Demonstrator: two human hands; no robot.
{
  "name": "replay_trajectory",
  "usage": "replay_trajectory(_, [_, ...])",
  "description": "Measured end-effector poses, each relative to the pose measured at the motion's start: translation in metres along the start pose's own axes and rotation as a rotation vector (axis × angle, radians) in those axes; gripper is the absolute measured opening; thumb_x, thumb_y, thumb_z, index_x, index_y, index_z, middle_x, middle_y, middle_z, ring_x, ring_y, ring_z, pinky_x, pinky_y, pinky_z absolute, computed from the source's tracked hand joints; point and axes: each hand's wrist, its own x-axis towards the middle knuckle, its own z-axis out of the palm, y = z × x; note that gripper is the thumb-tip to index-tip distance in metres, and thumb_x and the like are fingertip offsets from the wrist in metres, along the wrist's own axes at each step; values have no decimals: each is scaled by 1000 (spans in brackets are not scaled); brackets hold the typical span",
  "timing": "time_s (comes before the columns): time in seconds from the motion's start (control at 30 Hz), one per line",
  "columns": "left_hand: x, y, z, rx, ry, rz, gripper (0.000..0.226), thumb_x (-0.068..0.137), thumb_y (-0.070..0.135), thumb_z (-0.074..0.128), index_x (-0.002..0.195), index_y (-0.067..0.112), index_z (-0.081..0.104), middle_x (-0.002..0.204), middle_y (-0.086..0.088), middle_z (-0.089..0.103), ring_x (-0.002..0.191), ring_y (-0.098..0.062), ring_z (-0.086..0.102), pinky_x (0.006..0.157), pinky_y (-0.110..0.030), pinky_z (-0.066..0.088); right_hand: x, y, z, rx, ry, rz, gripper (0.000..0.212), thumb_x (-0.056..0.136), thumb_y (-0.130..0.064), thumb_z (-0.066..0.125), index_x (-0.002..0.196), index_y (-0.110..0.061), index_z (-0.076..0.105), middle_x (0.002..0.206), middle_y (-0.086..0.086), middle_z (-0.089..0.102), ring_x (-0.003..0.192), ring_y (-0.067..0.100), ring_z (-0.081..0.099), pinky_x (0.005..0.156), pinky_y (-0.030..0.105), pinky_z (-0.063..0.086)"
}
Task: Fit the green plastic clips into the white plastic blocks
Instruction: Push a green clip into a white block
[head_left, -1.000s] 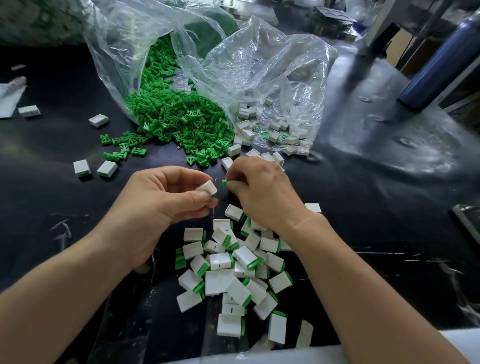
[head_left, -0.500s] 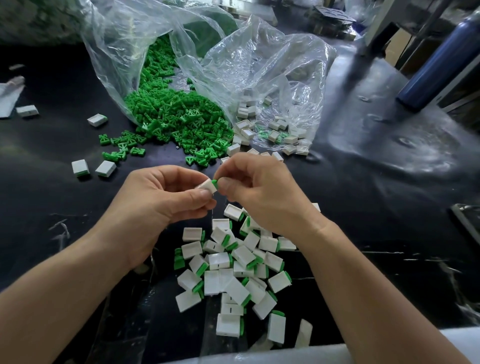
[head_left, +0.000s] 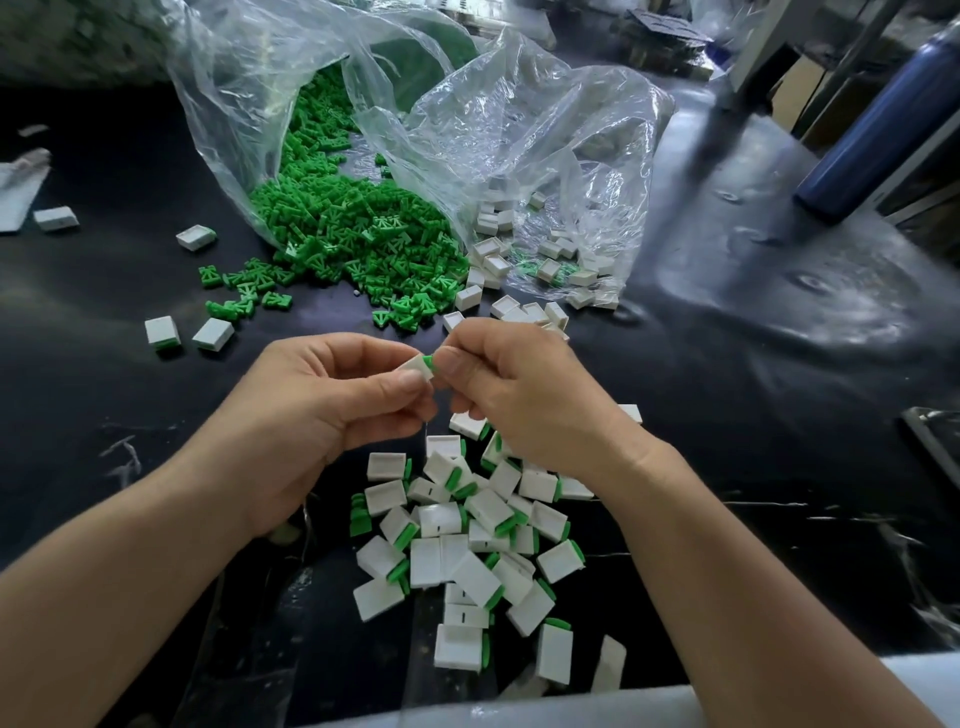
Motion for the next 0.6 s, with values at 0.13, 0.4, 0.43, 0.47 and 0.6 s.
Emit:
replay_trajectory(0.13, [-1,1,-1,42,-3,9,16,57,15,66,69,7,70,66,-12,70,55,-14,67,47,-17,51,0,-1,1,-22,-5,9,32,94,-26,48,62,-24,47,60,-8,55,63,12,53,69,38,49])
replay_trajectory(0.4, [-4,3,-1,205,-45,136,15,57,14,68,68,6,72,59,-12,68,45,-13,61,41,-17,47,-4,-6,-5,-253,-91,-116,22,93,-18,47,71,-15,49,73,9,61,71,23,51,67,37,38])
replay_trajectory(0.43, [-4,3,-2,226,-50,149,15,58,14,68,69,5,72,59,-13,68,44,-14,61,40,-17,46,-5,-7,-6,-290,-99,-139,22,94,-18,47,72,-17,47,72,8,60,70,22,49,66,36,36])
replay_trajectory(0.47, [-5,2,-2,249,-54,160,15,58,15,68,69,5,71,59,-14,68,44,-14,61,40,-18,46,-5,-8,-6,-333,-104,-162,22,94,-18,47,72,-18,44,69,5,57,68,22,47,64,35,33])
replay_trajectory(0.6, [-5,1,-4,339,-69,207,17,58,19,68,69,8,72,58,-15,67,45,-15,61,41,-19,47,-7,-11,-6,-476,-128,-218,23,95,-20,44,73,-17,38,58,-8,34,66,21,37,60,35,27])
